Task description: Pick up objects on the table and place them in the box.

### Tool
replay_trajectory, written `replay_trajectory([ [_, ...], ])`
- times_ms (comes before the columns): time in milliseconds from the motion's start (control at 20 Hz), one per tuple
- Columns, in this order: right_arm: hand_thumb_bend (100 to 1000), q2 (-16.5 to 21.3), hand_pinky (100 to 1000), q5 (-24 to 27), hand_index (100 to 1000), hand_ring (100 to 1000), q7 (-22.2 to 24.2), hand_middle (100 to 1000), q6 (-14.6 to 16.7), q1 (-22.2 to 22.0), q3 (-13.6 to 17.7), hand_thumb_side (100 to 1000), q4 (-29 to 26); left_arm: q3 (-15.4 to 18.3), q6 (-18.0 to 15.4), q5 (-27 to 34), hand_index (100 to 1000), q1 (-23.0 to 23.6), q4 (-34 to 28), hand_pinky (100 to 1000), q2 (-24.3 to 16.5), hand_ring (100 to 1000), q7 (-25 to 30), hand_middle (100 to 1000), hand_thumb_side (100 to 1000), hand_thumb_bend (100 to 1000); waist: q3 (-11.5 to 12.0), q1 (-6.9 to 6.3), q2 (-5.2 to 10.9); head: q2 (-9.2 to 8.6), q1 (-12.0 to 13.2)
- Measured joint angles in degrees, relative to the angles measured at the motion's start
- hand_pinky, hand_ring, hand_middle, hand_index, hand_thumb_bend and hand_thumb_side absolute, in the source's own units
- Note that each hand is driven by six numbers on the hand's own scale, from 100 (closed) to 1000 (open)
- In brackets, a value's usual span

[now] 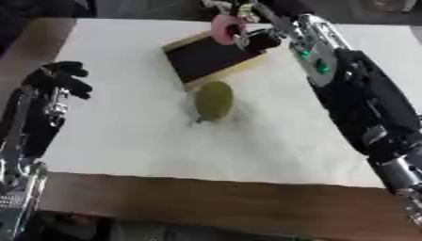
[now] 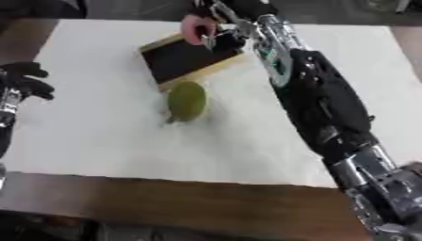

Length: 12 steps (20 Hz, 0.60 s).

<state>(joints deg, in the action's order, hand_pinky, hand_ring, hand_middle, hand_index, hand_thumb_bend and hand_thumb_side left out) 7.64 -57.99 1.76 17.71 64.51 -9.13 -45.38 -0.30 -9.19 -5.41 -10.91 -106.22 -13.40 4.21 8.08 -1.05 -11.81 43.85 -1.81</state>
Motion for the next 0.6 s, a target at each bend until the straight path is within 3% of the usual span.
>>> replay_trajectory([
  [400, 100, -3.1, 818, -6.8, 501, 746, -4.5, 631, -2.4, -0.1, 3.4, 124, 4.4, -0.8, -0.1, 0.9, 745, -0.8, -0.1, 550, 0.5, 567, 0.9, 612, 706, 100, 2.6, -0.28, -0.61, 0.0, -1.7],
  [600, 100, -4.4, 824, -8.9, 683, 759, -6.1, 658, -2.7, -0.6, 3.7, 122, 4.8, -1.0, -0.1, 1.0, 745, -1.0, -0.1, 550, 0.7, 567, 1.1, 612, 706, 100, 2.6, -0.4, -0.62, 0.0, -1.8],
])
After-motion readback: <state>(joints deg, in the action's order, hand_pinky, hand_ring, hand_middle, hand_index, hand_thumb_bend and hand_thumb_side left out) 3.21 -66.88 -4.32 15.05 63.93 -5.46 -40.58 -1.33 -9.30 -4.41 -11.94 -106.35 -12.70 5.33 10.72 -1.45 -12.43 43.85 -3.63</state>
